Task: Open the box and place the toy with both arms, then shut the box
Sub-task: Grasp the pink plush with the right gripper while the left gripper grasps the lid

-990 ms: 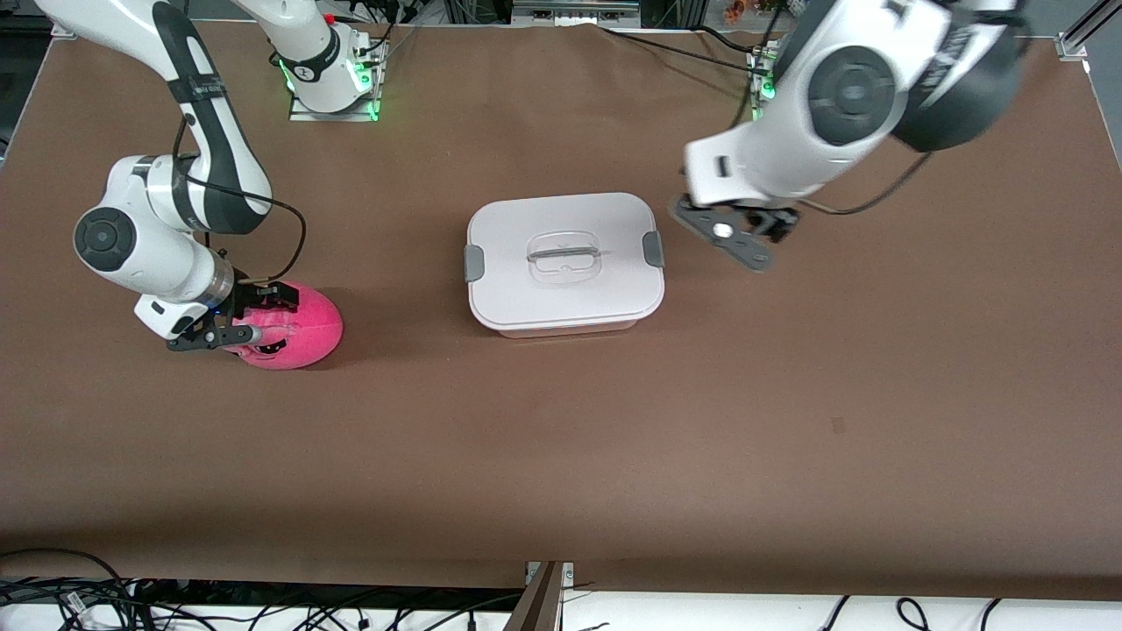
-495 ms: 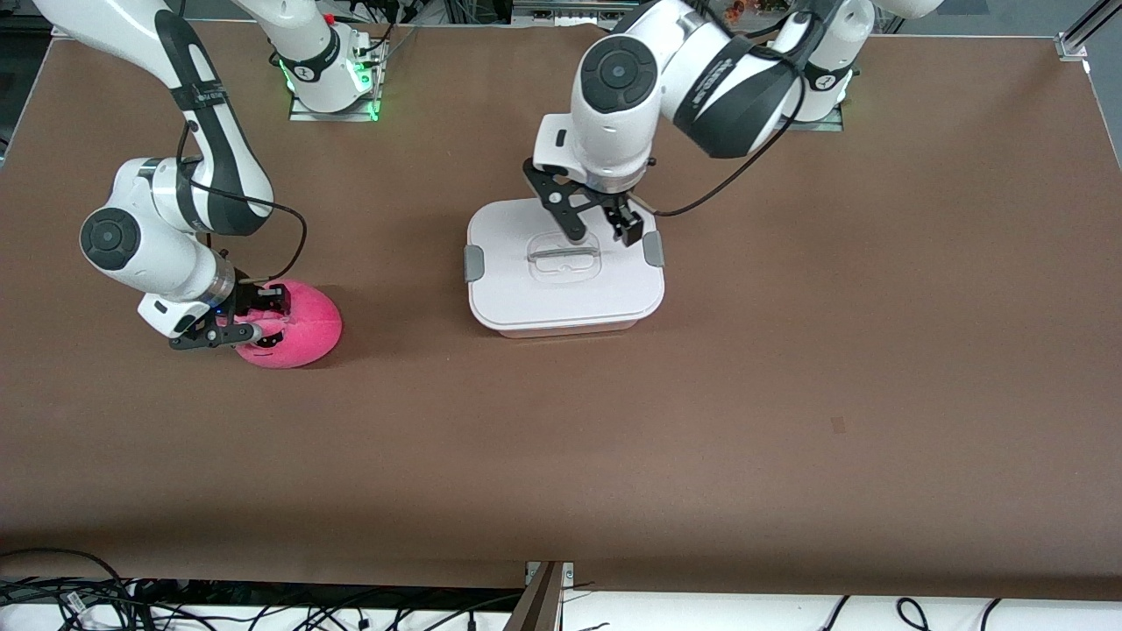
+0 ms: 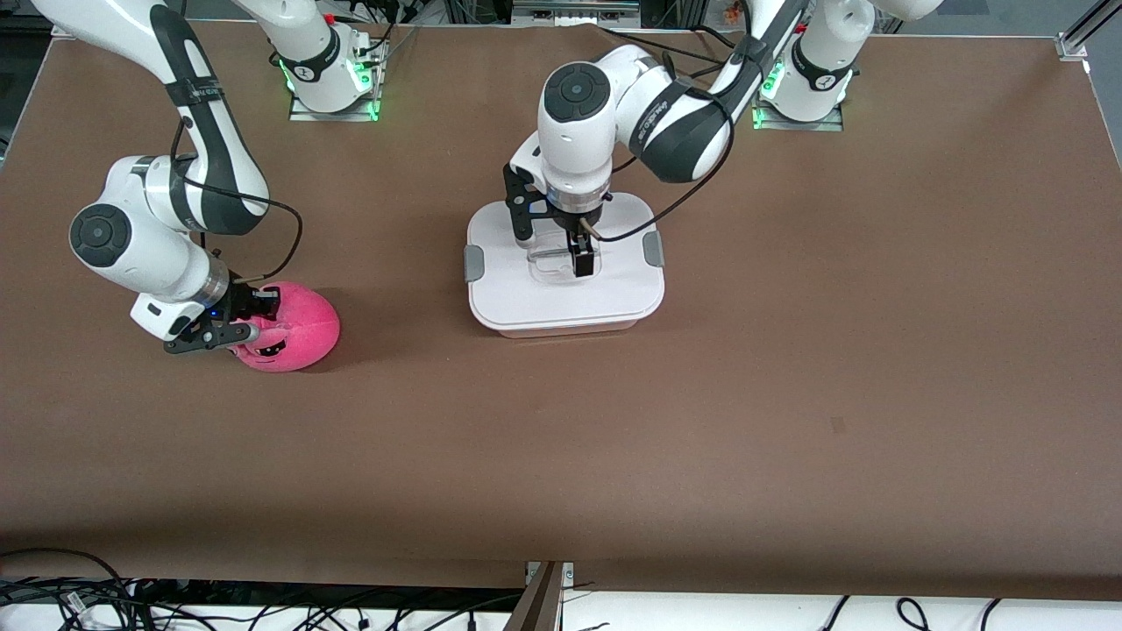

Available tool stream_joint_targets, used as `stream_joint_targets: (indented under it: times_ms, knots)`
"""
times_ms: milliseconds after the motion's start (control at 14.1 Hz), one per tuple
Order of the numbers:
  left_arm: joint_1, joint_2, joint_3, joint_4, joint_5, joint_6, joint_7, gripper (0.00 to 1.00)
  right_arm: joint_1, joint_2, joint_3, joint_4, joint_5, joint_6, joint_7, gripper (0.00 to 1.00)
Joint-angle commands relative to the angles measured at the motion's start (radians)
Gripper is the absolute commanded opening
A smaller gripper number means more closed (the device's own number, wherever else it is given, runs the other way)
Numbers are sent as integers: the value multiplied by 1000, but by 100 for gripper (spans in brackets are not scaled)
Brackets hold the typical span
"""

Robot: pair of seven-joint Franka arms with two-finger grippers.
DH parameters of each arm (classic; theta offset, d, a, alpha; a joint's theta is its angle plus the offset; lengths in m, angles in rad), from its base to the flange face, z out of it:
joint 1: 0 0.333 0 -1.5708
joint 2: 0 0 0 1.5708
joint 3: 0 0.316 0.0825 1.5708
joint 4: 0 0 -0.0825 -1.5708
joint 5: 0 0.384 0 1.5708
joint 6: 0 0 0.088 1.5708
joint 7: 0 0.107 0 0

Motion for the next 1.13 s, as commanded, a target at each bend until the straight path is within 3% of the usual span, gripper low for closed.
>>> stream_joint_targets:
  times_ms: [0,354,424,495,566,636,707,919,1061]
  knots:
    - [-25,0,14,-34,22,58,30,100,-9,-19,8,58,-7,-62,-89,0]
    - [-39,-1,14,-39,28,57,34,100,24,-10,19,308,-18,-369,-261,0]
    - [-39,-4,14,-40,32,52,33,85,38,-10,19,346,-18,-416,-309,0]
    - [-37,-4,14,-40,32,49,33,57,49,-10,19,377,-16,-446,-361,0]
    - [-37,-4,14,-39,32,40,24,22,58,-13,21,397,-16,-467,-424,0]
    - [-36,-4,14,-39,32,40,28,10,70,-16,21,418,-16,-495,-500,0]
    - [-35,-6,14,-39,32,37,27,0,87,-16,21,441,-15,-525,-587,0]
    - [-37,-7,14,-36,32,27,21,0,113,-16,22,492,-4,-575,-850,0]
    - [-39,-10,14,-31,32,26,19,0,146,-16,22,512,-3,-576,-915,0]
